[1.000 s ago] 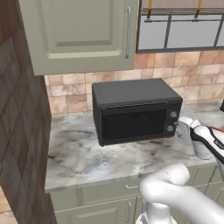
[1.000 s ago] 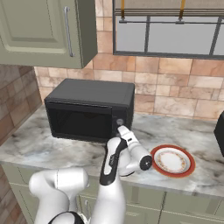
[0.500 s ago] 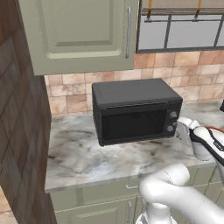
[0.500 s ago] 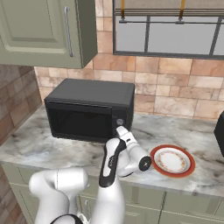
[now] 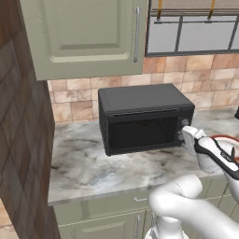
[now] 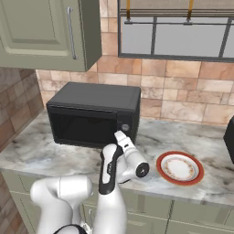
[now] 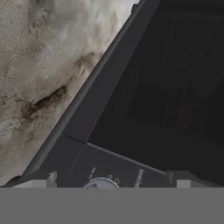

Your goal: Pick up the bagel from the plate, place it on the toaster oven rack, close the door, and set the timer.

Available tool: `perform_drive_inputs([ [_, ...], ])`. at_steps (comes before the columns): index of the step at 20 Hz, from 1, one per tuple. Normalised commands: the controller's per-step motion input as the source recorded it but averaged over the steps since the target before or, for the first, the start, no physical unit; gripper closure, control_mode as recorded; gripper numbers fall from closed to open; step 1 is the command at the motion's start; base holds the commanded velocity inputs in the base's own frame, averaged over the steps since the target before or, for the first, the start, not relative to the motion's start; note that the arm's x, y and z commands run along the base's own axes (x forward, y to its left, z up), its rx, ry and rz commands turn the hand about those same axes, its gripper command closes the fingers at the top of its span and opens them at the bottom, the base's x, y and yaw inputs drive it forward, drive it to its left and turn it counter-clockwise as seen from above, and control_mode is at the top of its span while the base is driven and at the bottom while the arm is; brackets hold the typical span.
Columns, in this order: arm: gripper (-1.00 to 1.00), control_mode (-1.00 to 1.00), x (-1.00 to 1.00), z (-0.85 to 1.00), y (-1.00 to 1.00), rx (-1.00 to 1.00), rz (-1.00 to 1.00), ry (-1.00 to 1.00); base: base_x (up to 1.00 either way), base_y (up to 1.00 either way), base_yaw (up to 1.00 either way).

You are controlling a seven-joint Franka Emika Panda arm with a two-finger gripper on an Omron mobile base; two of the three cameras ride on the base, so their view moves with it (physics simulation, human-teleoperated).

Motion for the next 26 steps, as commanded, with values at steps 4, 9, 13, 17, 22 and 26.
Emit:
perform_drive_inputs([
  [4,-1.00,-1.00,0.10,-0.03,-0.01,0.00,0.00,-0.01,0.00,0.00,0.00],
  [9,-1.00,-1.00,0.01,-0.06,-0.27,0.00,0.00,-0.02,0.00,0.00,0.00],
  [13,-1.00,-1.00,0.00,-0.05,-0.28,0.00,0.00,-0.03,0.00,0.00,0.00],
  [17,-1.00,-1.00,0.05,0.00,-0.03,0.00,0.00,-0.07,0.00,0.00,0.00],
  [22,-1.00,-1.00,0.13,0.00,0.00,0.00,0.00,-0.06,0.00,0.00,0.00],
  [26,-1.00,-1.00,0.21,-0.01,0.00,0.00,0.00,-0.03,0.00,0.00,0.00],
])
